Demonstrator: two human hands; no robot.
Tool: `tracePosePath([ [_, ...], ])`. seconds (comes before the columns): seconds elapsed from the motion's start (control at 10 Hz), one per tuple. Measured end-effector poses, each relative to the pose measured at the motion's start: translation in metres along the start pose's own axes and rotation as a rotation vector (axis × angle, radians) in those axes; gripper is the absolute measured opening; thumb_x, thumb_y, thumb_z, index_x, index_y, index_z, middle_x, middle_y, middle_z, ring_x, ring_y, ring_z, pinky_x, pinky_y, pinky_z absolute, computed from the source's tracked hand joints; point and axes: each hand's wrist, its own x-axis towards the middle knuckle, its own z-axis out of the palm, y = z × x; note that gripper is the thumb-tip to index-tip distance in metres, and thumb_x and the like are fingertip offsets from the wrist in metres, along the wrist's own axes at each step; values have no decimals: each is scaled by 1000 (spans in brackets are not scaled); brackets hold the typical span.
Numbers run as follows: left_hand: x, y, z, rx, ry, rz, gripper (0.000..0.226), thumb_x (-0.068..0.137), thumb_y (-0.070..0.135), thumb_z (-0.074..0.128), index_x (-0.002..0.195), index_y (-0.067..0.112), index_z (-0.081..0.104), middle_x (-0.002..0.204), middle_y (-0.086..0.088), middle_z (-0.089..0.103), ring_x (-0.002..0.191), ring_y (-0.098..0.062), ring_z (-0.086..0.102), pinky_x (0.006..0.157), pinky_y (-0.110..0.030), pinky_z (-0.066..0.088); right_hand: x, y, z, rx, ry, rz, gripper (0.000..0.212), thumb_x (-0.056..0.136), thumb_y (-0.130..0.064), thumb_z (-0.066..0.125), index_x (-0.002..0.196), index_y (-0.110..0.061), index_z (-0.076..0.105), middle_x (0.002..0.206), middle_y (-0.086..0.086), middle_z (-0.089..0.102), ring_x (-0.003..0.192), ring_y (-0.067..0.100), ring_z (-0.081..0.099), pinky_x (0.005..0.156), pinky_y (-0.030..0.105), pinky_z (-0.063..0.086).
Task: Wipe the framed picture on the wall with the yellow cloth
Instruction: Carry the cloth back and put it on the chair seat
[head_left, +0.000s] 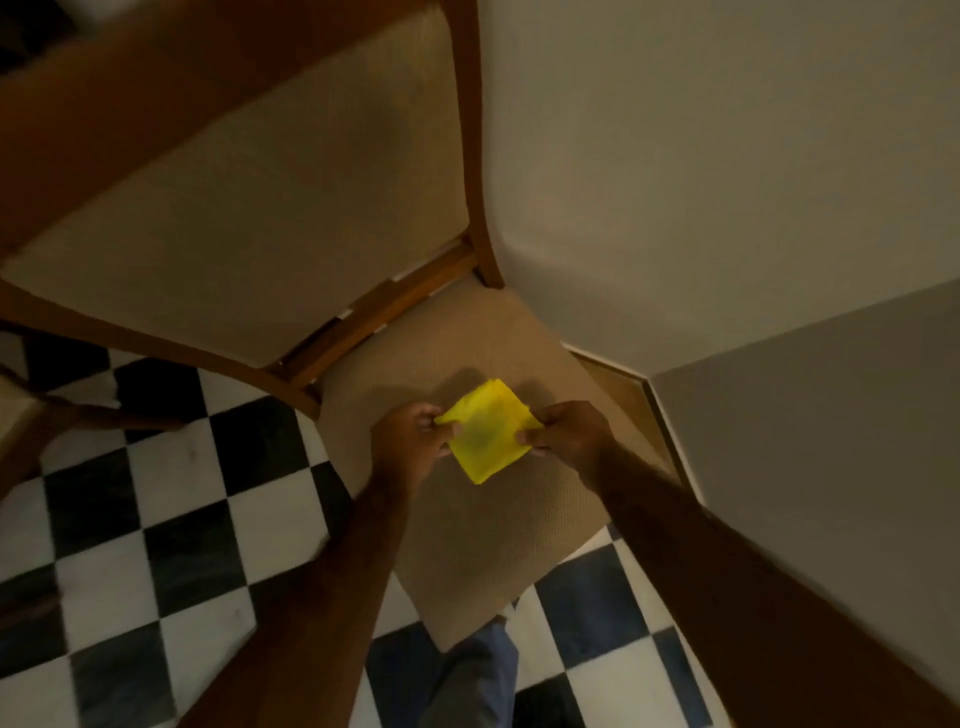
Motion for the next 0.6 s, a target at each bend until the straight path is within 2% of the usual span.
tracePosePath([
  [0.1, 12, -26, 15, 59, 53, 0, 31, 78, 7, 82, 106, -2, 72, 101, -22, 75, 85, -32, 76, 74, -49, 65, 25, 25, 11, -103, 59, 9, 39, 76, -19, 83, 113, -7, 75, 95, 11, 77, 84, 19, 74, 81, 28, 59],
  [0.2, 23, -40, 22, 156, 59, -12, 29, 78, 11, 82, 101, -2, 71, 97, -22, 75, 87, -36, 76, 76, -52, 64, 38, 39, 19, -226, 47, 13, 39, 80, -24, 80, 116, -10, 74, 105, 9, 76, 97, 17, 70, 77, 20, 50],
  [0.3, 31, -52, 30, 375, 59, 40, 32, 80, 22, 81, 102, 1, 71, 96, -20, 75, 92, -37, 74, 84, -48, 60, 47, 56, 31, -361, 72, -69, 40, 86, -26, 73, 123, -12, 70, 126, 5, 68, 114, 19, 62, 75, 14, 39],
  [0.4, 29, -47, 32, 673, 92, 126, 46, 82, 31, 79, 118, 6, 66, 115, -16, 69, 108, -33, 67, 90, -43, 55, 40, 57, 31, -417, 178, -151, 46, 88, -29, 69, 130, -12, 63, 131, 7, 62, 118, 23, 60, 83, 19, 46],
  [0.5, 14, -26, 24, 960, 127, 363, 64, 87, 40, 71, 141, 9, 51, 147, -16, 50, 134, -33, 49, 104, -44, 46, 17, 47, 12, -756, 424, -338, 64, 91, -47, 59, 140, -9, 46, 141, 14, 53, 127, 30, 53, 99, 39, 48],
  [0.6, -3, -4, 18, 958, 172, 533, 74, 91, 51, 62, 147, 6, 46, 157, -19, 42, 146, -35, 39, 115, -50, 39, -6, 34, -10, -888, 515, -400, 81, 94, -62, 41, 153, -7, 30, 161, 18, 32, 151, 34, 29, 119, 46, 30],
])
